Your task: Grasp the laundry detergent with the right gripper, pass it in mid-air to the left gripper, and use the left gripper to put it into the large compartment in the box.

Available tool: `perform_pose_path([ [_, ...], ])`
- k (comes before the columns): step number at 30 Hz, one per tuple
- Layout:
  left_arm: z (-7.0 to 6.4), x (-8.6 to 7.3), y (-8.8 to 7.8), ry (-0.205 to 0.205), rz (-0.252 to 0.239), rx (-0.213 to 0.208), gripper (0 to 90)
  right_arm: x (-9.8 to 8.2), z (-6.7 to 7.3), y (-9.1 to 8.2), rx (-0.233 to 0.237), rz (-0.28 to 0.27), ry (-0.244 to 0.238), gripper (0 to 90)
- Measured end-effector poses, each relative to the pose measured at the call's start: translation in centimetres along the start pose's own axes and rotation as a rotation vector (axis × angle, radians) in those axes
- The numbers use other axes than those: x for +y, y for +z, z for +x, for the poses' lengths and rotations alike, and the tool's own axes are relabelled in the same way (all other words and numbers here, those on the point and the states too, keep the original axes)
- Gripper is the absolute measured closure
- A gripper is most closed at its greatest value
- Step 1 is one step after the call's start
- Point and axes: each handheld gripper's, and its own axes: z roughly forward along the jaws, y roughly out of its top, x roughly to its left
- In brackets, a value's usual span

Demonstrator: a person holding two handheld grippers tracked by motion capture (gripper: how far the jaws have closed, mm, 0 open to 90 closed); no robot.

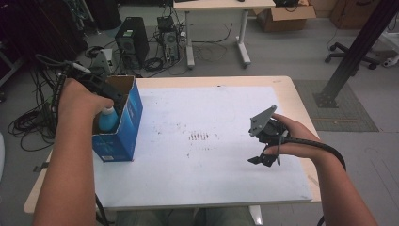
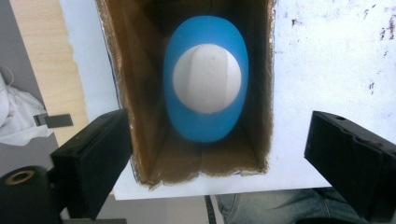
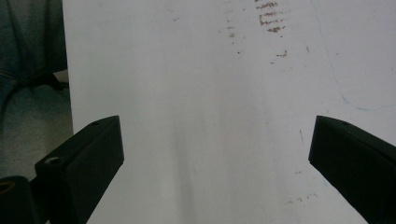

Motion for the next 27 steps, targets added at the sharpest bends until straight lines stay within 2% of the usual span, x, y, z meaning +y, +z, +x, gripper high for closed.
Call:
perform_pose_path([
  [6,-0.4,-0.2,-0.9,-0.002,-0.004,0.014,3.3,-0.1,0.0,-0.1,0.0,-0.004,-0.004,3.3],
  [10,-0.9,-0.3,-1.9,0.017,-0.009,0.031,0.3,-0.1,0.1,-0.5,-0.001,-0.006,-0.003,3.3],
  [15,-2.6,-0.4,-4.2,0.1,-0.051,0.024,0.3,-0.2,-0.1,-0.8,-0.004,-0.006,-0.006,3.3],
  [16,-2.6,-0.4,-4.2,0.1,-0.051,0.024,0.3,-0.2,-0.1,-0.8,-0.004,-0.006,-0.006,3.3],
  [17,-3.4,-0.4,-5.1,0.148,-0.09,0.025,0.3,-0.1,-0.2,-1.0,-0.005,-0.003,-0.002,3.3],
  [19,-4.2,-0.6,-6.2,0.188,-0.132,0.009,0.3,0.0,-0.2,-1.1,-0.008,0.0,-0.001,3.2],
  [23,-6.0,-0.9,-7.8,0.281,-0.169,-0.008,0.2,0.1,-0.1,-1.3,-0.012,-0.006,-0.006,3.2],
  [27,-8.1,-1.3,-9.1,0.375,-0.234,0.013,0.3,0.3,0.0,-1.6,-0.016,0.0,-0.015,3.3],
])
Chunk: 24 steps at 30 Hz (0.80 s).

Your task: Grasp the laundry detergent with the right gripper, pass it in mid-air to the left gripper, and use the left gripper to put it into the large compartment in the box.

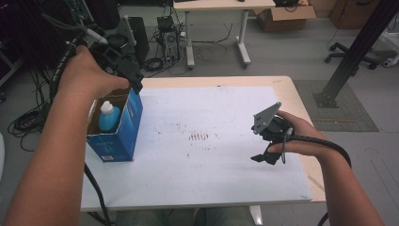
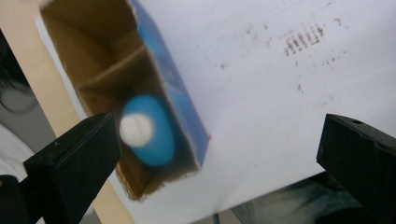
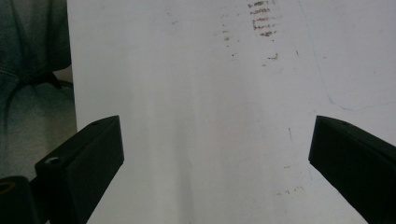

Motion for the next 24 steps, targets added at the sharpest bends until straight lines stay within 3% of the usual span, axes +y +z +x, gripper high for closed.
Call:
perform_pose_path([
  [4,-2.0,0.4,-0.1,0.122,-0.004,-0.054,0.3,0.2,0.1,-0.1,0.002,0.021,-0.009,3.4],
  [8,-3.9,0.4,0.4,0.243,0.02,-0.08,0.2,0.3,0.1,-0.4,0.003,0.035,-0.014,3.4],
  [10,-4.6,0.4,0.7,0.293,0.039,-0.116,0.2,0.4,0.2,-0.6,0.001,0.04,-0.013,3.3],
  [14,-6.0,0.1,1.4,0.392,0.063,-0.13,0.2,0.5,0.4,-0.6,0.007,0.055,-0.015,3.4],
  [16,-6.9,-0.2,1.9,0.461,0.085,-0.138,0.2,0.5,0.5,-0.5,0.011,0.068,-0.011,3.4],
  [18,-7.3,-0.4,2.2,0.485,0.094,-0.143,0.2,0.5,0.5,-0.5,0.012,0.078,-0.01,3.4],
  [19,-7.6,-0.5,2.4,0.517,0.109,-0.142,0.2,0.5,0.5,-0.5,0.014,0.084,-0.008,3.4],
  [20,-8.4,-0.8,2.9,0.584,0.129,-0.136,0.2,0.6,0.4,-0.6,0.017,0.102,-0.008,3.5],
  [21,-8.9,-0.9,3.1,0.613,0.14,-0.137,0.2,0.8,0.4,-0.7,0.017,0.108,-0.008,3.5],
  [22,-8.9,-0.9,3.1,0.613,0.14,-0.137,0.2,0.8,0.4,-0.7,0.017,0.108,-0.008,3.5],
  [23,-9.8,-1.2,3.6,0.685,0.149,-0.125,0.2,1.1,0.3,-0.9,0.019,0.12,-0.011,3.5],
  [24,-10.2,-1.2,3.8,0.718,0.154,-0.12,0.2,1.2,0.3,-1.1,0.019,0.129,-0.015,3.4],
])
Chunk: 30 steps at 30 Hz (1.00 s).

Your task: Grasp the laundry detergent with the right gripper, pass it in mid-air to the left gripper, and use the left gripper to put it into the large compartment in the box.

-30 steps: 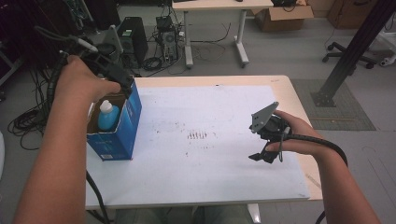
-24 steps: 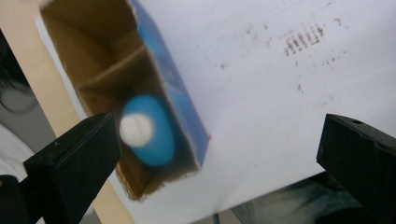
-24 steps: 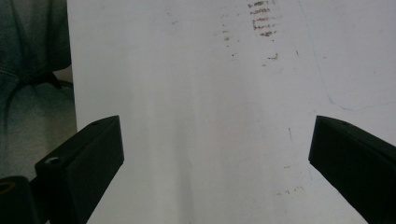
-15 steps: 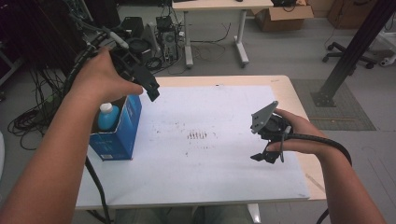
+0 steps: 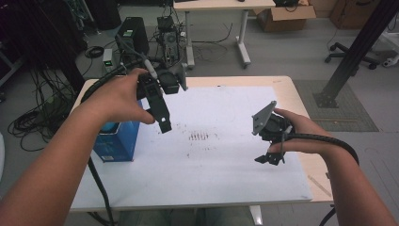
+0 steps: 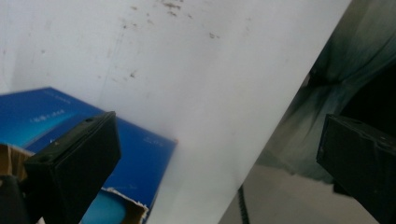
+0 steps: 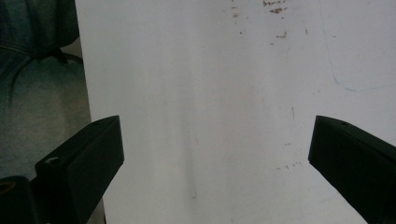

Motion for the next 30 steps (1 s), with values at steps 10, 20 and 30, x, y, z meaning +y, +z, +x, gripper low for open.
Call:
perform_pose_path([
  [10,-2.1,1.4,2.7,0.21,0.047,0.01,0.2,1.2,-0.5,-0.4,0.012,0.044,-0.019,3.4],
  [20,-2.2,2.1,4.8,0.292,0.06,0.029,0.2,1.3,-1.5,1.1,0.042,0.089,-0.015,3.6],
  [30,-2.1,2.5,5.3,0.321,0.067,0.026,0.2,1.3,-1.9,1.5,0.046,0.109,-0.011,3.7],
])
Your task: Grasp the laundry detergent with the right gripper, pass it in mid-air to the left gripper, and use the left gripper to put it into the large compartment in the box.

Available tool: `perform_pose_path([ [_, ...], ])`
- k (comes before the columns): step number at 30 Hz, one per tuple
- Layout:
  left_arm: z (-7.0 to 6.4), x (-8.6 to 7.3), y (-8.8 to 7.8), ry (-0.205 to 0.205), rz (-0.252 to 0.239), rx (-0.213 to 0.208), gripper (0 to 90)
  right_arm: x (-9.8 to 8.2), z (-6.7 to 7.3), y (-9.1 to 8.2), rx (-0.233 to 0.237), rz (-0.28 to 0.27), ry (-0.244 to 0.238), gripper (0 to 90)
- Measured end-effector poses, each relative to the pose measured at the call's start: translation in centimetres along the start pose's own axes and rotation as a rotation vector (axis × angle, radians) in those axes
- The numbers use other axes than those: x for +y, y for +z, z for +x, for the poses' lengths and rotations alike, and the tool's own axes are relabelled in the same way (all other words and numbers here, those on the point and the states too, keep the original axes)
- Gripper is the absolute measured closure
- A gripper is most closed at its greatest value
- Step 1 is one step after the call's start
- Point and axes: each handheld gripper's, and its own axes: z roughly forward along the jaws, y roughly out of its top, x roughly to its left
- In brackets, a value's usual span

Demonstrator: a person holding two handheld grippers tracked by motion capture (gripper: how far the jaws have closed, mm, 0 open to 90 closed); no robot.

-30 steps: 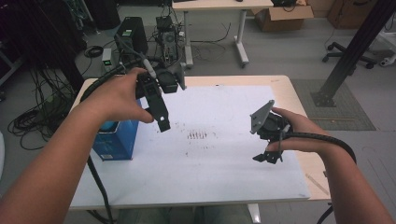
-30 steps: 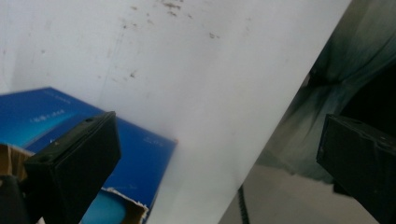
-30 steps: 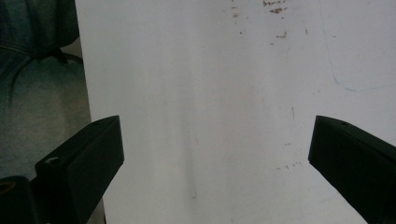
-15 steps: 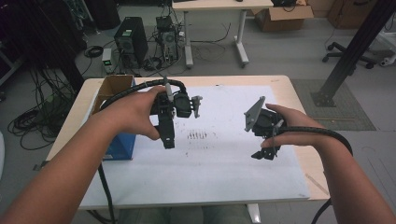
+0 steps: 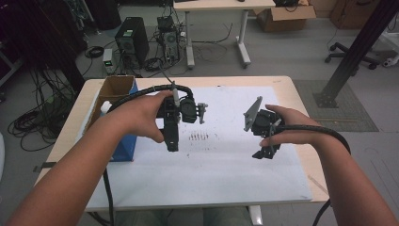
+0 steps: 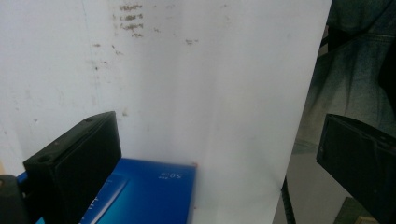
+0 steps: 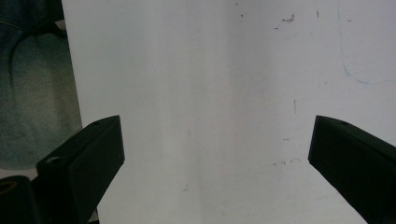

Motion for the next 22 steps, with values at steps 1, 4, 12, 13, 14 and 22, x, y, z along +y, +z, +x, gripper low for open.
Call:
perform_pose_path([
  [1,0.0,0.0,0.1,0.0,-0.002,0.001,0.2,0.0,0.0,0.0,0.001,0.001,0.001,3.7],
  [4,0.2,-0.2,0.2,-0.002,-0.003,0.002,0.2,0.0,-0.1,0.2,0.004,0.006,0.004,3.7],
  [12,0.1,-0.4,0.2,0.014,-0.013,0.001,0.2,0.4,-0.1,0.3,0.005,0.01,0.002,3.7],
  [13,0.2,-0.4,0.2,0.017,-0.017,0.0,0.2,0.5,-0.1,0.3,0.004,0.005,0.001,3.7],
  [14,0.2,-0.4,0.2,0.018,-0.019,-0.001,0.2,0.6,-0.1,0.2,0.004,0.007,-0.002,3.7],
  [22,0.3,-0.6,0.3,0.021,-0.016,0.004,0.3,1.0,-0.2,0.2,0.004,0.009,0.001,3.7],
])
